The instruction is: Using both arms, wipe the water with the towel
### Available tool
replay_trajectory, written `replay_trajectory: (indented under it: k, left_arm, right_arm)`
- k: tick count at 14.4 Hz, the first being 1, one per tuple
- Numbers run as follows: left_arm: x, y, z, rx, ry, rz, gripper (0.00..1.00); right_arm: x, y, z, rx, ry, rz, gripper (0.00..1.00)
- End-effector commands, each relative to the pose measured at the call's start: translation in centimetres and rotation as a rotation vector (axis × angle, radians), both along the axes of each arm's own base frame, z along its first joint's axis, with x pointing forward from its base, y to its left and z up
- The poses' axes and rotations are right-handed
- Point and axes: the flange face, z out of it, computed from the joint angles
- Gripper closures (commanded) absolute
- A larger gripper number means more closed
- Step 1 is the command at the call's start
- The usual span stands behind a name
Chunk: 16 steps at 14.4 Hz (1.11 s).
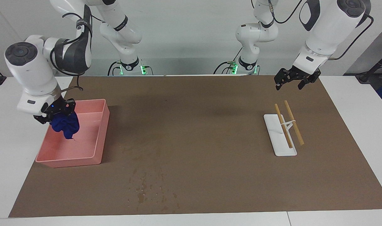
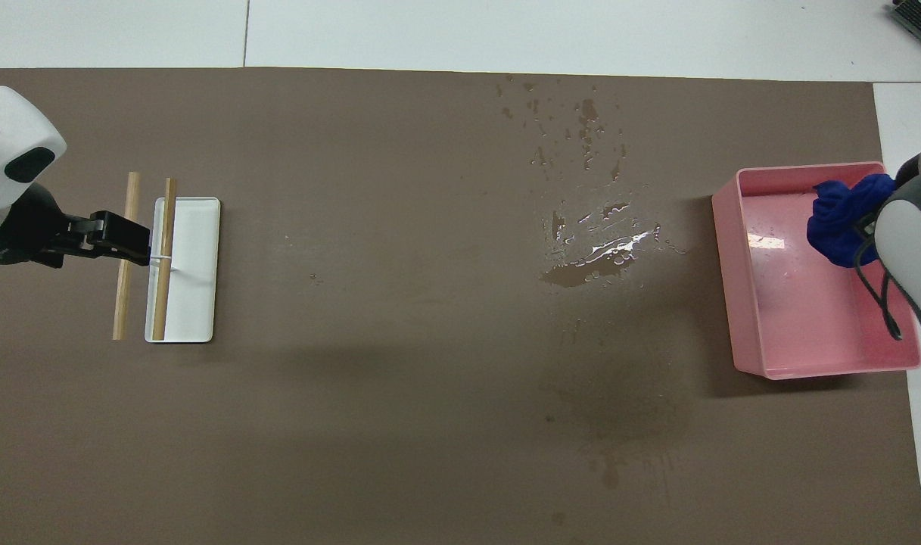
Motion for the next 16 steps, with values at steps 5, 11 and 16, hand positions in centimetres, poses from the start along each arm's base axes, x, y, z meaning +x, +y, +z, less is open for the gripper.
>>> replay_trajectory:
  k: [5, 11, 16]
  left_arm:
    - [-0.5, 0.2, 0.0, 0.014, -0.008, 0.000, 0.00]
    - [-0.5, 0.2, 0.0, 0.014, -0.008, 0.000, 0.00]
    - [-0.5, 0.2, 0.0, 0.014, -0.008, -0.002, 0.00]
  right_arm:
    - [-1.8, 1.6, -0.4, 0.010, -0.017, 0.031, 0.00]
    - [-2.1, 3.1, 3.5, 0.058, -0.073, 0.015, 0.00]
    - [-3.7, 5.7, 10.6, 0.192, -0.124, -0.147, 0.00]
